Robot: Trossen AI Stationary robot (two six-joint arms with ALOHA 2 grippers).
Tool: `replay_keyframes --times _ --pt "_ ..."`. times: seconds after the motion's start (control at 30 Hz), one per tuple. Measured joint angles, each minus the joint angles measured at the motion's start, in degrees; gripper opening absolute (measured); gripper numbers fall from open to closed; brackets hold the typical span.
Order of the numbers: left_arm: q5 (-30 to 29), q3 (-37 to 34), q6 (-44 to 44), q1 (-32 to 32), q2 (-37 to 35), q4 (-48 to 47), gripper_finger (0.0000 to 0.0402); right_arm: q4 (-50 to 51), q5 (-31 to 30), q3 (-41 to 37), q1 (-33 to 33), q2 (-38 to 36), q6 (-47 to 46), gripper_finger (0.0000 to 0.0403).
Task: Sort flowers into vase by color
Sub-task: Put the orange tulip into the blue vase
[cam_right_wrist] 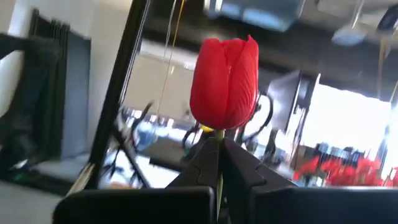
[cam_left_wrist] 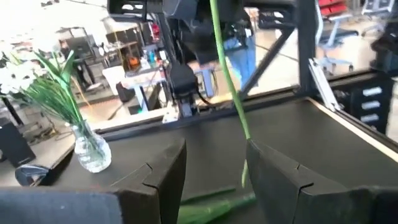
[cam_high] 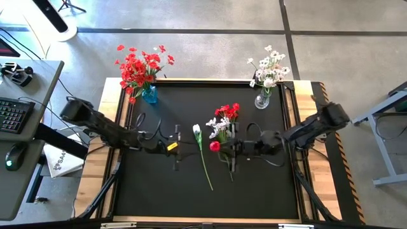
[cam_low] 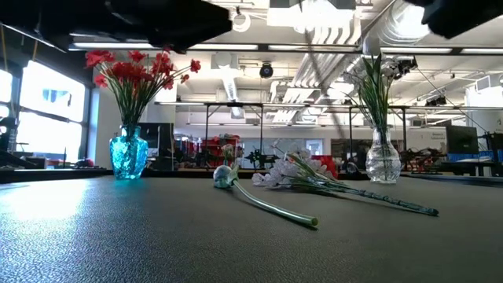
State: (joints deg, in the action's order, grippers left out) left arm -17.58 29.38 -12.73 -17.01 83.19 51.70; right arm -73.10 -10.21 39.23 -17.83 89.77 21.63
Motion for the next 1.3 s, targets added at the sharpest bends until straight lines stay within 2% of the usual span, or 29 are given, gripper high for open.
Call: replay_keyframes --times 0.17,0.37,0.7,0.97,1.13,1.3 --pt "0.2 4.6 2.2 2.7 6.2 2.6 0.0175 -6.2 2.2 2.3 1.8 5.8 1.0 0.0" --pt "6.2 9.1 6.4 5.3 9.7 2.6 0.0198 -6.4 2.3 4.0 2.1 7.9 3.7 0.0" --pt "12.4 11.2 6.7 5.4 9.9 1.0 0.02 -3.8 0.8 4.0 2.1 7.8 4.4 0.0" --pt "12.4 11.2 6.5 5.5 9.9 -0.2 0.0199 -2.7 -3.8 4.0 1.4 7.8 6.9 0.0" --pt "12.0 11.2 6.0 5.5 9.9 1.4 0.0179 -2.5 -3.8 4.0 1.4 7.8 6.8 0.0" --pt "10.9 11.2 5.1 5.5 9.9 1.4 0.0133 -2.3 -3.8 4.0 1.4 7.8 6.7 0.0"
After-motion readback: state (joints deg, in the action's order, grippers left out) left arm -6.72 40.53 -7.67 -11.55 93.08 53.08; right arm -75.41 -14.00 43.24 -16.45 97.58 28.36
